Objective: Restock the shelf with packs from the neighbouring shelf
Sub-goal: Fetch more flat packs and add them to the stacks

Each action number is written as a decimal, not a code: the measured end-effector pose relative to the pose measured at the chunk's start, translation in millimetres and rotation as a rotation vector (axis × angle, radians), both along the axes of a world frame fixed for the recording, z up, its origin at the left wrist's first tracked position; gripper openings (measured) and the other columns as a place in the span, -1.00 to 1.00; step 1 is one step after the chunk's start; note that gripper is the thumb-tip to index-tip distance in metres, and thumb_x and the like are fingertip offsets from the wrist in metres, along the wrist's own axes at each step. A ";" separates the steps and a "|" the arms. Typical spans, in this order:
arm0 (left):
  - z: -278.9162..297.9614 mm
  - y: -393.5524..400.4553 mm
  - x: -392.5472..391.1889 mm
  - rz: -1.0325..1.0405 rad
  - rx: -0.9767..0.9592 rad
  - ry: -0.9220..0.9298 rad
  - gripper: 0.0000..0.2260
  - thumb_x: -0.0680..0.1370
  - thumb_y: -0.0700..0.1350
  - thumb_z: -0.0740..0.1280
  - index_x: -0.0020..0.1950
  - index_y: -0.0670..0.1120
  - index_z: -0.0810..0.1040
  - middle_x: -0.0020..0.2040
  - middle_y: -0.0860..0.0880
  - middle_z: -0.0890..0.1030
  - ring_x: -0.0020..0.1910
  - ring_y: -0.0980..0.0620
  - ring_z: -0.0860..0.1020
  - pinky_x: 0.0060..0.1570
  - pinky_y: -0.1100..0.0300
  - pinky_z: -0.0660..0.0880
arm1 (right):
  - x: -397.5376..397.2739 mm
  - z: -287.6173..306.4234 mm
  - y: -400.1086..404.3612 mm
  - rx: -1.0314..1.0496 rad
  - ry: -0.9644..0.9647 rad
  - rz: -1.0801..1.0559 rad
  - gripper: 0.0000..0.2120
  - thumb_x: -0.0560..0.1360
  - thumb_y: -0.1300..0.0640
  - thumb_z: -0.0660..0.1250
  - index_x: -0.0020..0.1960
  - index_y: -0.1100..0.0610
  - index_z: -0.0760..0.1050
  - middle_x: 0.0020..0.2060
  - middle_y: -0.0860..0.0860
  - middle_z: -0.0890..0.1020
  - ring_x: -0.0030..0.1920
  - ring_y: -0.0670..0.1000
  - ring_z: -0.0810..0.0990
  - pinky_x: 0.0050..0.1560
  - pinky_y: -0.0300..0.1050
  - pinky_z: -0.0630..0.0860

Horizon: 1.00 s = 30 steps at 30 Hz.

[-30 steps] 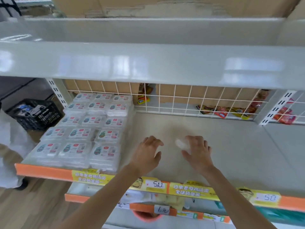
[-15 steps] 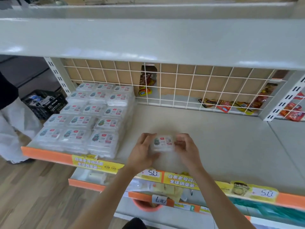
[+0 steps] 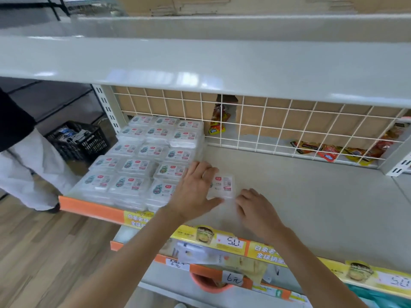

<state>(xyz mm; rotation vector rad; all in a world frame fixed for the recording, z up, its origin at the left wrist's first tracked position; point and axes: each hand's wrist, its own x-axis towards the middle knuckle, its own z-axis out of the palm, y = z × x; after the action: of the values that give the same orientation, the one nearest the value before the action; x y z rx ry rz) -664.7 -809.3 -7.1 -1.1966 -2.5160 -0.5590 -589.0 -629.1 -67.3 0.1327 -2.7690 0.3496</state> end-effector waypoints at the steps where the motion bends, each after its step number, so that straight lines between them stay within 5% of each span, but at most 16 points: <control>1: 4.5 -15.5 -8.5 0.021 0.018 -0.010 -0.40 0.28 0.20 0.38 0.17 -0.17 0.49 0.08 -0.13 0.45 0.04 -0.05 0.30 0.04 0.05 0.39 | -8.3 8.5 -11.8 0.061 -0.004 0.034 -0.93 0.32 0.21 0.31 -0.32 0.12 0.54 -0.34 -0.01 0.54 -0.28 0.05 0.55 -0.36 -0.15 0.50; 4: 17.5 -66.3 -37.6 0.145 0.010 -0.059 -0.34 0.28 0.26 0.32 0.22 -0.16 0.50 0.08 -0.16 0.43 0.05 -0.11 0.33 0.10 0.04 0.34 | -34.9 34.2 -47.3 0.083 0.032 0.079 -0.73 0.37 0.13 0.09 -0.26 0.10 0.57 -0.31 -0.04 0.56 -0.26 0.02 0.56 -0.34 -0.17 0.51; 8: 30.1 -124.5 -78.5 0.295 -0.018 -0.073 -0.35 0.32 0.10 0.51 0.28 -0.19 0.46 0.13 -0.18 0.43 0.11 -0.17 0.33 0.18 0.03 0.32 | -63.5 57.9 -88.3 -0.013 0.103 0.137 -0.76 0.40 0.17 0.13 -0.10 0.15 0.57 -0.19 0.02 0.59 -0.15 0.08 0.55 -0.21 -0.07 0.54; 12: 34.2 -158.7 -117.5 0.380 -0.066 -0.106 -0.36 0.38 0.05 0.48 0.37 -0.17 0.39 0.24 -0.15 0.38 0.23 -0.14 0.28 0.27 0.08 0.23 | -84.3 64.0 -120.8 0.015 0.096 0.159 -0.79 0.41 0.18 0.20 -0.05 0.16 0.57 -0.12 0.04 0.59 -0.06 0.09 0.55 -0.16 -0.02 0.56; 15: 31.9 -175.8 -141.8 0.384 -0.084 -0.173 -0.38 0.42 0.06 0.43 0.39 -0.13 0.35 0.29 -0.11 0.37 0.26 -0.12 0.26 0.29 0.08 0.22 | -91.3 58.4 -138.3 0.094 0.062 0.122 -0.70 0.43 0.09 0.07 -0.09 0.15 0.55 -0.13 0.02 0.57 -0.07 0.08 0.52 -0.24 -0.02 0.53; 21: 24.5 -181.2 -157.3 0.186 -0.048 -0.142 -0.55 0.44 -0.08 0.43 0.30 -0.14 0.47 0.31 -0.10 0.42 0.32 -0.09 0.29 0.32 0.11 0.21 | -93.0 55.2 -148.4 0.111 0.063 0.011 -0.70 0.43 0.05 0.06 -0.11 0.09 0.55 -0.12 -0.03 0.55 -0.01 -0.01 0.38 -0.20 -0.09 0.47; 27: 27.2 -145.9 -138.2 -0.135 0.035 -0.088 -0.71 0.44 -0.17 0.39 0.15 -0.19 0.55 0.13 -0.12 0.51 0.13 -0.11 0.47 0.17 0.06 0.44 | -71.7 69.2 -141.6 0.039 0.102 -0.046 -0.72 0.40 0.11 0.10 -0.09 0.13 0.57 -0.16 0.00 0.56 -0.17 0.05 0.53 -0.22 -0.10 0.49; 30: 26.8 -113.0 -118.9 -0.291 0.006 -0.102 -0.70 0.44 -0.05 0.27 0.07 -0.20 0.57 0.07 -0.11 0.51 0.08 -0.01 0.46 0.14 0.27 0.35 | -46.2 70.4 -128.7 0.042 0.083 -0.100 -0.69 0.38 0.12 0.10 -0.04 0.13 0.57 -0.16 0.01 0.57 -0.17 0.07 0.55 -0.22 -0.10 0.53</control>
<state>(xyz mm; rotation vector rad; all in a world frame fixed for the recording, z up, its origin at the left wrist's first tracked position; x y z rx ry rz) -783.5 -922.3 19.7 -1.5828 -2.4334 -0.7124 -635.2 -757.8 3.0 0.0185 -2.6896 0.2542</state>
